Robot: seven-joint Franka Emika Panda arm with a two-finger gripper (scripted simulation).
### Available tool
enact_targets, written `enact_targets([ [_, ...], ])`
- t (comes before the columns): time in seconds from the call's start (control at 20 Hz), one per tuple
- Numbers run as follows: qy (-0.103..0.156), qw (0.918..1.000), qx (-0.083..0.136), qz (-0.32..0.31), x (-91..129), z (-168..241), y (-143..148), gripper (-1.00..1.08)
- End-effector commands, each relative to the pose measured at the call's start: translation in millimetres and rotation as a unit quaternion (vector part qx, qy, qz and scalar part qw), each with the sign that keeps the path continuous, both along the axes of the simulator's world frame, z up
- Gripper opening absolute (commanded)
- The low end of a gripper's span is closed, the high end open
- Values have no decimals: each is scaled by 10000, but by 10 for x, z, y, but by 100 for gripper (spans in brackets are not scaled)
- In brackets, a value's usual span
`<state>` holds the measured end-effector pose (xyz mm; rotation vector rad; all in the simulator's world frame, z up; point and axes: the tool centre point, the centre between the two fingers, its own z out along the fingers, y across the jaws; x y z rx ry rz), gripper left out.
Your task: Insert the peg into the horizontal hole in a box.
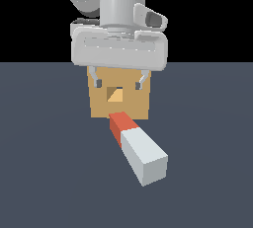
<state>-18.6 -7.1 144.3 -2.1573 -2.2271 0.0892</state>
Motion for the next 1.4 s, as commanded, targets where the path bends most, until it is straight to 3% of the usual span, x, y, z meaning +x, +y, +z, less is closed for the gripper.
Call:
enact_targets([
  [0.0,0,10000,0,0,0,0,0,100],
  [0.75,-99,9985,35,540,91,-215,-270,100],
  [1.35,-271,9887,103,1472,345,-590,-699,100],
])
